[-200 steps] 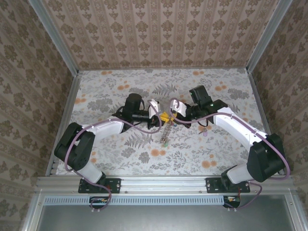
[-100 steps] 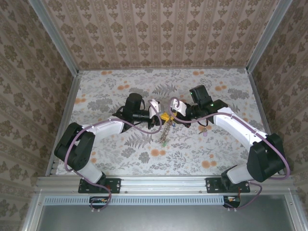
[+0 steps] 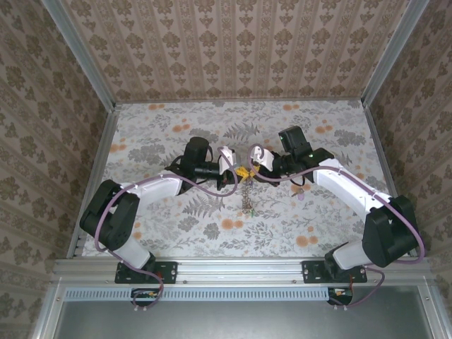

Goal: Put the keys on the keyring

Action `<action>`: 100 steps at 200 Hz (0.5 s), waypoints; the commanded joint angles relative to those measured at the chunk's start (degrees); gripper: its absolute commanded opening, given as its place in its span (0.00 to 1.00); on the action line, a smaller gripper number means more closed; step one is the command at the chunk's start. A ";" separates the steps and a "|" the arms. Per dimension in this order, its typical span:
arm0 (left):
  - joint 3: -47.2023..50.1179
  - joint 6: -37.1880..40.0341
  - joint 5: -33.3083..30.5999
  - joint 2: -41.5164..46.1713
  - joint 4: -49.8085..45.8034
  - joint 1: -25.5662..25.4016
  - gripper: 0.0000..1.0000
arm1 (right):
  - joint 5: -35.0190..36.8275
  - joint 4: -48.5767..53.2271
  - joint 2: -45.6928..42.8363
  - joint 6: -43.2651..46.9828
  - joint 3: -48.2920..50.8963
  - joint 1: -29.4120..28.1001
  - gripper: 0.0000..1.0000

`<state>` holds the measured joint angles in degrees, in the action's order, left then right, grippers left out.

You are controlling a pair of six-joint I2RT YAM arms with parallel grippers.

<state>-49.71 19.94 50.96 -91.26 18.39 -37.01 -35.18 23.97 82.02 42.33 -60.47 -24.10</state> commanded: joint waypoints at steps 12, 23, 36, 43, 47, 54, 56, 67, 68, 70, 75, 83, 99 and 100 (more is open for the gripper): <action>-2.36 2.27 2.13 1.56 -1.50 -0.60 0.00 | -1.21 -1.86 -0.72 4.32 0.08 -0.82 0.16; -2.42 2.34 2.15 1.64 -1.60 -0.60 0.00 | -1.06 -1.77 -0.57 4.63 0.01 -0.95 0.16; -2.57 2.35 2.04 1.71 -1.71 -0.60 0.00 | -1.04 -1.50 -0.38 4.89 -0.09 -1.08 0.15; -2.45 2.47 2.01 1.81 -1.62 -0.60 0.00 | -0.80 -1.33 -0.30 4.93 -0.19 -1.12 0.13; -2.43 2.47 1.95 1.93 -1.67 -0.60 0.00 | -0.65 -1.25 -0.20 4.90 -0.18 -1.15 0.12; -2.41 2.28 1.83 2.01 -1.52 -0.60 0.00 | -0.34 -1.02 -0.12 5.05 -0.20 -1.13 0.12; -2.32 2.22 1.79 2.00 -1.45 -0.60 0.00 | -0.24 -0.96 -0.11 5.09 -0.18 -1.17 0.11; -2.21 2.02 1.60 2.10 -1.03 -0.60 0.00 | 0.35 -0.53 -0.02 5.63 -0.09 -1.14 0.10; -2.13 2.02 1.60 2.12 -0.97 -0.60 0.00 | 0.45 -0.47 -0.02 5.69 -0.05 -1.13 0.10; -2.14 2.07 1.60 2.18 -0.96 -0.60 0.00 | 0.59 -0.36 0.03 5.84 -0.06 -1.13 0.10; -2.09 1.98 1.60 2.26 -0.90 -0.60 0.00 | 0.80 -0.17 0.06 6.12 0.08 -1.15 0.10; -2.05 1.87 1.70 2.23 -0.75 -0.52 0.00 | 1.28 -0.04 0.07 6.41 0.17 -1.13 0.12; -2.03 1.85 1.69 2.37 -0.80 -0.51 0.00 | 1.51 0.03 -0.09 6.97 0.52 -1.14 0.14; -2.00 1.85 1.69 2.39 -0.76 -0.51 0.00 | 1.52 0.03 -0.05 6.98 0.52 -1.13 0.14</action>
<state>-50.02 20.82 50.92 -91.26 16.47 -37.10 -34.72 23.51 82.02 46.81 -60.47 -25.02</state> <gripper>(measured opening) 0.043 0.132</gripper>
